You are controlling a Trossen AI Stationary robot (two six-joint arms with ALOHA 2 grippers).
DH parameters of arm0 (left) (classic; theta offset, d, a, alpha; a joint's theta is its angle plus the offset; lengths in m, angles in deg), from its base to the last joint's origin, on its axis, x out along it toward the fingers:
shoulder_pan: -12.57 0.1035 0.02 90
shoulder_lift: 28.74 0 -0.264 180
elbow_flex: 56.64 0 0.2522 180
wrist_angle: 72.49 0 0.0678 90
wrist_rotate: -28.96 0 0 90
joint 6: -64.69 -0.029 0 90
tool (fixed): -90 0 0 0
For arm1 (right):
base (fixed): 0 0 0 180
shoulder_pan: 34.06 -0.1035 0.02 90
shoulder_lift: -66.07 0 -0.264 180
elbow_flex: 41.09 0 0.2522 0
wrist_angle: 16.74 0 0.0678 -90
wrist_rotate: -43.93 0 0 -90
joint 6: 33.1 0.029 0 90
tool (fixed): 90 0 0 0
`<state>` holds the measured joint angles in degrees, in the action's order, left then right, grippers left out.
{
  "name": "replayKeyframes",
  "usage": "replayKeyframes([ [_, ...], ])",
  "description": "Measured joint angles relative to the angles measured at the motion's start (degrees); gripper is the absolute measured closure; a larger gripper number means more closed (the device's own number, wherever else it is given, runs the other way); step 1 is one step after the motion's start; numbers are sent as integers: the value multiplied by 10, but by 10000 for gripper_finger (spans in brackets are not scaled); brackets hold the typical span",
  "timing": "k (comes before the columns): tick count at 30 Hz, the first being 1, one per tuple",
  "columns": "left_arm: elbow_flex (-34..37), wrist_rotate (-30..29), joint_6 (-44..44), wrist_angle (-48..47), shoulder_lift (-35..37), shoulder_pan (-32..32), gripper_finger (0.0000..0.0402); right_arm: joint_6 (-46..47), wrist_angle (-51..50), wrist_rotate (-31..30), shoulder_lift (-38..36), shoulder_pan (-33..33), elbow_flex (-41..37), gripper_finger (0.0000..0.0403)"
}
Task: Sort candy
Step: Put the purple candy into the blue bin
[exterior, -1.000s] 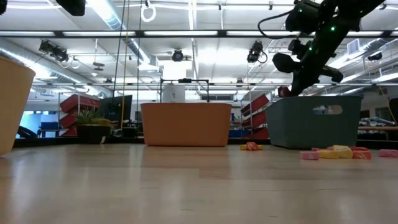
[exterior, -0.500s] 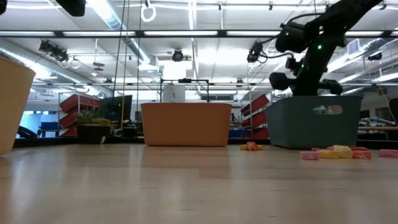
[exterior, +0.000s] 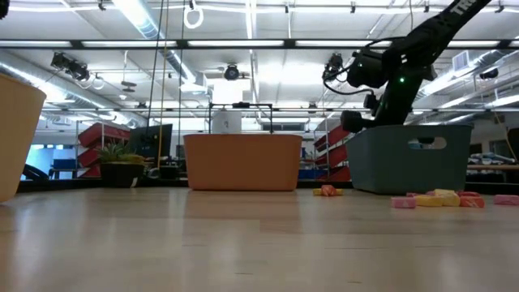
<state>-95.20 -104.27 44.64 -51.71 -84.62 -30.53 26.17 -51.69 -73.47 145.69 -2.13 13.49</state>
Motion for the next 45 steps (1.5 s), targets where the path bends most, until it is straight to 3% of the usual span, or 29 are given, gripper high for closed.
replayKeyframes([
  [3, 0, -19, -67, -4, 0, 7, 335, 32, 2, 31, -1, -15, 0, 403],
  [6, 0, -16, -81, -15, 0, 17, 335, 62, 2, 14, -4, -31, 0, 403],
  [19, 0, 107, -82, -71, 0, 88, 335, 81, 2, -21, -4, -23, 0, 403],
  [28, 0, 108, -82, -133, 0, 119, 335, 83, 2, -32, 10, -7, 0, 403],
  [45, 0, 109, -80, -159, 0, 120, 335, 85, 13, -31, 37, -2, 1, 403],
])
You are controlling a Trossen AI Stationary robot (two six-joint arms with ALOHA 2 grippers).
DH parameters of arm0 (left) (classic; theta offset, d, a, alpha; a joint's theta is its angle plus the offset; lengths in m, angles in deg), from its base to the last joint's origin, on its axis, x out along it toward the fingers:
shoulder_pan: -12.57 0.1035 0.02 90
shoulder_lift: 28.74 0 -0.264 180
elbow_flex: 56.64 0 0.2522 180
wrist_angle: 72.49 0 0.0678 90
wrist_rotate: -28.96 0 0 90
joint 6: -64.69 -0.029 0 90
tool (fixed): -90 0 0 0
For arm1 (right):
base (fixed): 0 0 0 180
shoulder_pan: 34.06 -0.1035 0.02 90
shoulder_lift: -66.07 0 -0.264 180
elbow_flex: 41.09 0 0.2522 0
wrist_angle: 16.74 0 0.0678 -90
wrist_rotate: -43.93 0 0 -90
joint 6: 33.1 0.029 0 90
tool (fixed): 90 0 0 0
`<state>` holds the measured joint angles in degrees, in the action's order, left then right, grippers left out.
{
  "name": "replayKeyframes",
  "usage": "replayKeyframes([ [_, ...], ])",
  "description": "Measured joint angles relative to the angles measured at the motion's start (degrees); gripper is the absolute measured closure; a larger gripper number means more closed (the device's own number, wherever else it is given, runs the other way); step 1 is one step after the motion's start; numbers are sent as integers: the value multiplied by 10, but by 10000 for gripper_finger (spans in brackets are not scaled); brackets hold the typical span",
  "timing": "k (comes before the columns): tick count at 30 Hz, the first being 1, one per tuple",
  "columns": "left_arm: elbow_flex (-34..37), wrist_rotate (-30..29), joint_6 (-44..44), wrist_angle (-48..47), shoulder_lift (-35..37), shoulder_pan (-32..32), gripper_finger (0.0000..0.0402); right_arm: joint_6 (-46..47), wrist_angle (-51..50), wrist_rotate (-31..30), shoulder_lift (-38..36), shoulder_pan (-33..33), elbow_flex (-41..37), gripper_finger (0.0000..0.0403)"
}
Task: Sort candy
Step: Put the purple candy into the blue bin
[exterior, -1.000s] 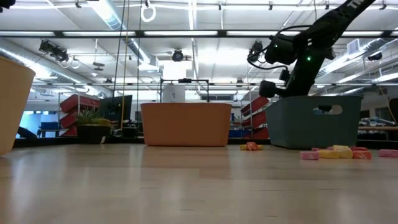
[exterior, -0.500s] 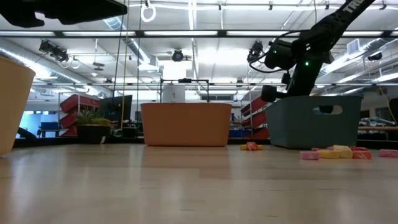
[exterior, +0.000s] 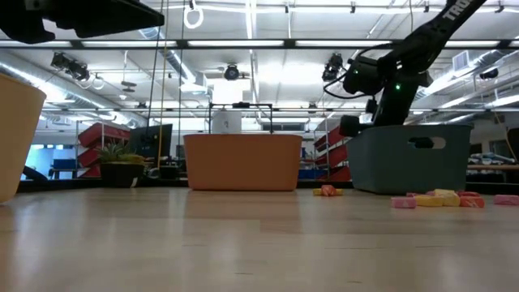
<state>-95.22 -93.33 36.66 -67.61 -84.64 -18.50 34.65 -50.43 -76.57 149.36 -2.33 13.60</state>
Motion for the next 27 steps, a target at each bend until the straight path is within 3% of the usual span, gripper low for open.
replayKeyframes([
  [17, 0, -2, 0, -8, 0, 0, 335, -3, -3, 0, 1, 9, -1, 401],
  [27, 0, -2, 2, -4, 0, 0, 335, -4, 2, 0, 1, 9, -1, 357],
])
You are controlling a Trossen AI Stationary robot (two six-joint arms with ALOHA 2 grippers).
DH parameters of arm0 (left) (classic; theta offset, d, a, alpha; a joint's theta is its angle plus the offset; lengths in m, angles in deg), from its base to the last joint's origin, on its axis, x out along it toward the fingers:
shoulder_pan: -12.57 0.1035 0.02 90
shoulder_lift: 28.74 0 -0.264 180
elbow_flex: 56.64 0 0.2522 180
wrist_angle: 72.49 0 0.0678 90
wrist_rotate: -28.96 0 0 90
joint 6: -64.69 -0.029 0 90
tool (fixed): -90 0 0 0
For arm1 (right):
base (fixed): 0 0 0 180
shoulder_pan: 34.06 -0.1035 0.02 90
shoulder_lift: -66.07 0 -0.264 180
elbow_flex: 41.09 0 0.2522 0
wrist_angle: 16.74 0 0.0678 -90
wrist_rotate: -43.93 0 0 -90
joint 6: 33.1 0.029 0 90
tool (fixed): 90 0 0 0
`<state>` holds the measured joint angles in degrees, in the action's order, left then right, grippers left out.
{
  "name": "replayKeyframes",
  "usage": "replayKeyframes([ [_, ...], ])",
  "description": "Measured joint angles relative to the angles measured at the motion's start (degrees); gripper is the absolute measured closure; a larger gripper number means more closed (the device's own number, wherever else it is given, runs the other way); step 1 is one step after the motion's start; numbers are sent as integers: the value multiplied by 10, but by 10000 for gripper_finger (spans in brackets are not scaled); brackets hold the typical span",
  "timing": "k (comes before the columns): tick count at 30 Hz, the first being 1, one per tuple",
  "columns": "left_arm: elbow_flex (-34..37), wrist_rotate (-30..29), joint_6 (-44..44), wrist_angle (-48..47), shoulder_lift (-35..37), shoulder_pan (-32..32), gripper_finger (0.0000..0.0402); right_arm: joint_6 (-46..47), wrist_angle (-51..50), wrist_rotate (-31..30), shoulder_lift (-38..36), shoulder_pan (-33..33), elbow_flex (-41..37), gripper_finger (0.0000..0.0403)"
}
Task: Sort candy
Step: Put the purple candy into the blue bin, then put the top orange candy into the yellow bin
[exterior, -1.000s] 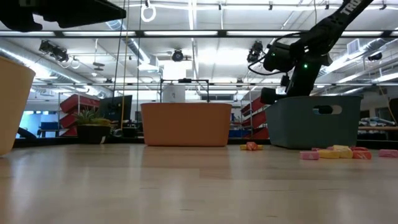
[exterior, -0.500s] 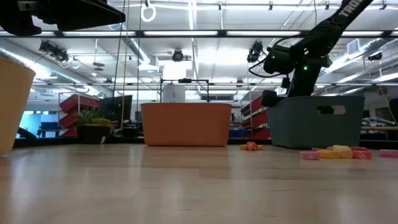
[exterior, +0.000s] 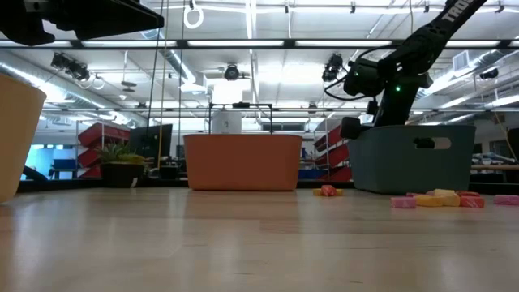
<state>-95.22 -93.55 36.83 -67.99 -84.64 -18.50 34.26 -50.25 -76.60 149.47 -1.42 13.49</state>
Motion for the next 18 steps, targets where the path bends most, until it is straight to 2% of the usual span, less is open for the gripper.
replayKeyframes([
  [18, 0, 0, 10, -1, 0, 0, 335, -41, 10, -1, -2, 0, 20, 284],
])
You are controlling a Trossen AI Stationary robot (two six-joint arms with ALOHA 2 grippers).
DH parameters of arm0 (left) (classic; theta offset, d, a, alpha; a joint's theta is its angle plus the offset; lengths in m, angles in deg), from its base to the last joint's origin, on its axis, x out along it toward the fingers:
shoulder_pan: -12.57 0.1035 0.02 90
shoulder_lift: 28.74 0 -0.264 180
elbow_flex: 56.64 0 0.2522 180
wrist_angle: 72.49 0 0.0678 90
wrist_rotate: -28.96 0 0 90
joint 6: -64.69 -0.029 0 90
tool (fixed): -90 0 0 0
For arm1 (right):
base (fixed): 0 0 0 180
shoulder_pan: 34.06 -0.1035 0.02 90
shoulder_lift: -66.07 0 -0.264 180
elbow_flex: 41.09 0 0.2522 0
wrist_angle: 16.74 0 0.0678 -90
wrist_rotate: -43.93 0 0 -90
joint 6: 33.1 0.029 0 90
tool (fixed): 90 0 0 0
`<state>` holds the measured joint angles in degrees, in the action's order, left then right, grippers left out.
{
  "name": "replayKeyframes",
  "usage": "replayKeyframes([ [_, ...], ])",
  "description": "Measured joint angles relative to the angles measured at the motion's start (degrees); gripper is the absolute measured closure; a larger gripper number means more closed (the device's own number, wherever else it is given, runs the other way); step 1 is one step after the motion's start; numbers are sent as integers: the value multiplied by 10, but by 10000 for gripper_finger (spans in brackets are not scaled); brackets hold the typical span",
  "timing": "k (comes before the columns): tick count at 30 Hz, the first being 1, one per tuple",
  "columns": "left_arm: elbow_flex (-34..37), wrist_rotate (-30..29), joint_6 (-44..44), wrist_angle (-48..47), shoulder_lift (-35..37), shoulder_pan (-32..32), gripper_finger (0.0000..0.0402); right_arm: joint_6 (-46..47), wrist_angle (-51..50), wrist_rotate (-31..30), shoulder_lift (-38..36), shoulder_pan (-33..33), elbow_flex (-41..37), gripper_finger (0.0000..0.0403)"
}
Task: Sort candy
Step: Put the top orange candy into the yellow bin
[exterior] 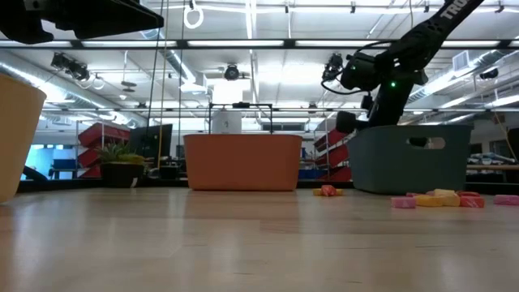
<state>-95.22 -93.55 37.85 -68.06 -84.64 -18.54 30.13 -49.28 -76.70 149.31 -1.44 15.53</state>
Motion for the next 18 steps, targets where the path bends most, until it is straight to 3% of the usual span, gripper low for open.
replayKeyframes([
  [9, 0, -11, 30, -1, 0, 0, 335, -10, -31, 0, -1, 1, 15, 273],
  [18, 0, -11, 61, -3, 0, 0, 335, -92, -96, 0, -29, 3, 47, 266],
])
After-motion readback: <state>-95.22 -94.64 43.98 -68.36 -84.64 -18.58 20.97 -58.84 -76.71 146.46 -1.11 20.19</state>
